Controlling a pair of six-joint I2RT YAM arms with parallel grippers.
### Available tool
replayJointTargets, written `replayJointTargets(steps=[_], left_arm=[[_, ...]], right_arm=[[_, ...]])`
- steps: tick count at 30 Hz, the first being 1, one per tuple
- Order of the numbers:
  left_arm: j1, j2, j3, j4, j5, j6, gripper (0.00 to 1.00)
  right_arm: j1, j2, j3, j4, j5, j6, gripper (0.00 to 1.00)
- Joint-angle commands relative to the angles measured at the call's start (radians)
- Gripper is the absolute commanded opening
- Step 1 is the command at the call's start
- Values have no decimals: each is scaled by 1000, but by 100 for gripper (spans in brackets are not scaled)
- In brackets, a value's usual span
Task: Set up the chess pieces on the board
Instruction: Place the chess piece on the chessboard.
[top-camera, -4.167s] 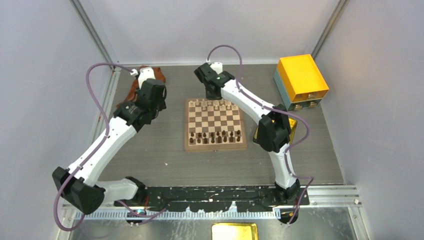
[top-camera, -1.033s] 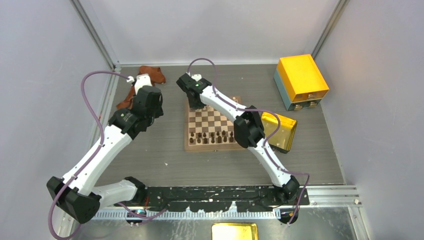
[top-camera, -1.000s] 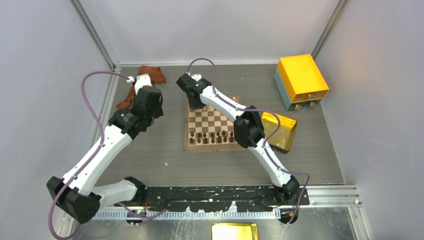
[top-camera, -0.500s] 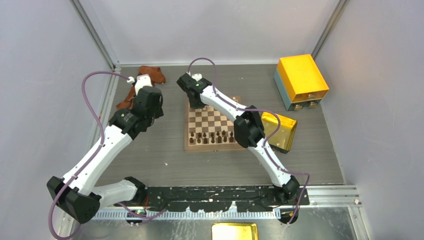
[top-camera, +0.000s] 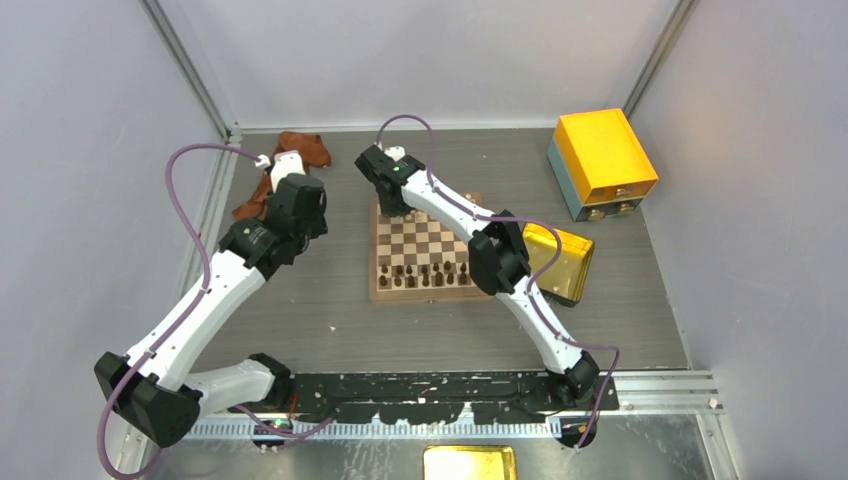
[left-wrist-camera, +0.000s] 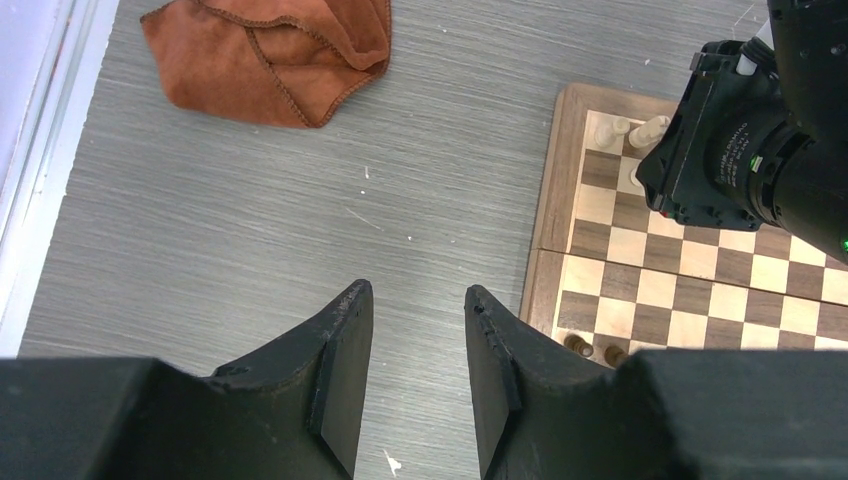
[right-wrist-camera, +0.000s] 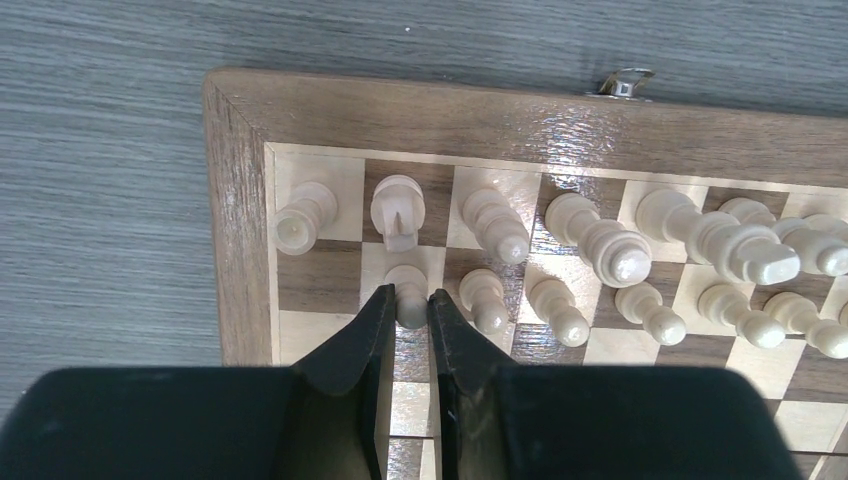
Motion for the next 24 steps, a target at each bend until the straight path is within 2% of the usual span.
replayJointTargets(steps=[1,12,24], left_arm=[[-2,-30,-1,43,-7,7,41],[-2,-27,-1,43,-3,2,41],[-2,-27,-3,41,4,-3,41]], right_arm=[[-2,-10,21,27,-10,-11,21],[-3,-20,14,33,-18,-17,31],[-3,-25,8,31,-10,-19,32]])
